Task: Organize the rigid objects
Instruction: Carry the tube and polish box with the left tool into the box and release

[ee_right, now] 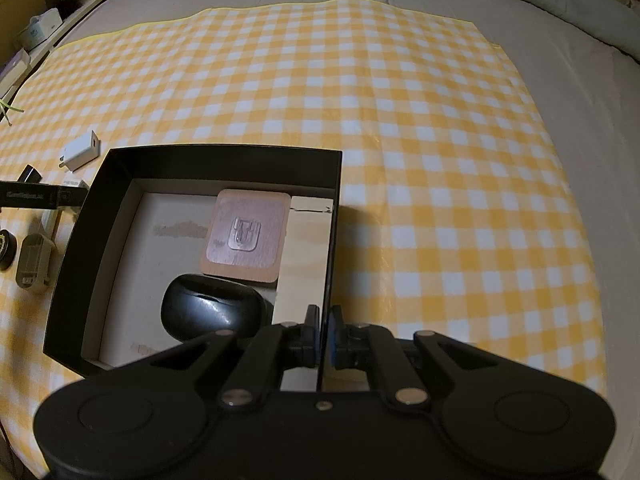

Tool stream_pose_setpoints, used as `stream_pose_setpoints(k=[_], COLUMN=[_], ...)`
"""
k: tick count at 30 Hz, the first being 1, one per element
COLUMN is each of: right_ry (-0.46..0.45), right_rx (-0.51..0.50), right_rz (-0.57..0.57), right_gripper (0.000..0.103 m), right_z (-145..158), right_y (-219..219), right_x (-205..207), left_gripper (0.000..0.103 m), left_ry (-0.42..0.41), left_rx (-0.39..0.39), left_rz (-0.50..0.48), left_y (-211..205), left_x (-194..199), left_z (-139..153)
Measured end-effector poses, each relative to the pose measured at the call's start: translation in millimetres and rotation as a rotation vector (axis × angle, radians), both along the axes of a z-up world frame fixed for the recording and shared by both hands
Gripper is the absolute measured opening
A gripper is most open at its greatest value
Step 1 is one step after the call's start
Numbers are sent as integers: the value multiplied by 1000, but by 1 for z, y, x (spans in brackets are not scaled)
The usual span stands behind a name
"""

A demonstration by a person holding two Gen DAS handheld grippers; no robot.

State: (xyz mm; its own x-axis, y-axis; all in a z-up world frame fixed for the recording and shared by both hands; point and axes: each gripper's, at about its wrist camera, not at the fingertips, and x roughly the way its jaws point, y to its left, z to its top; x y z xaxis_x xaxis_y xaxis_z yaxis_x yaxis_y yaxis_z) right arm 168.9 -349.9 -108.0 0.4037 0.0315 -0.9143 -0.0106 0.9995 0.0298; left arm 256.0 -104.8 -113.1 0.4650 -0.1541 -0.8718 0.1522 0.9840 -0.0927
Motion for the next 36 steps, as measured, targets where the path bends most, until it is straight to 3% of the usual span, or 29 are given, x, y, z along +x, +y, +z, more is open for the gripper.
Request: stream_pose_setpoints(k=[9, 17, 30, 36], right_ry=[-4, -6, -9, -10], right_rx=[-2, -4, -4, -5], right_rz=[2, 4, 8, 8], right_gripper=[5, 5, 5, 6], right_z=[1, 2, 3, 3], right_y=[3, 5, 6, 6], right_x=[2, 5, 6, 4], left_gripper=[85, 85, 86, 88], left_ry=[-64, -16, -23, -34], left_rx=[-193, -295, -233, -240], left_rz=[7, -60, -19, -13], left_y=[-23, -66, -94, -93], left_x=[-25, -42, -22, -17], left_z=[48, 54, 35, 35])
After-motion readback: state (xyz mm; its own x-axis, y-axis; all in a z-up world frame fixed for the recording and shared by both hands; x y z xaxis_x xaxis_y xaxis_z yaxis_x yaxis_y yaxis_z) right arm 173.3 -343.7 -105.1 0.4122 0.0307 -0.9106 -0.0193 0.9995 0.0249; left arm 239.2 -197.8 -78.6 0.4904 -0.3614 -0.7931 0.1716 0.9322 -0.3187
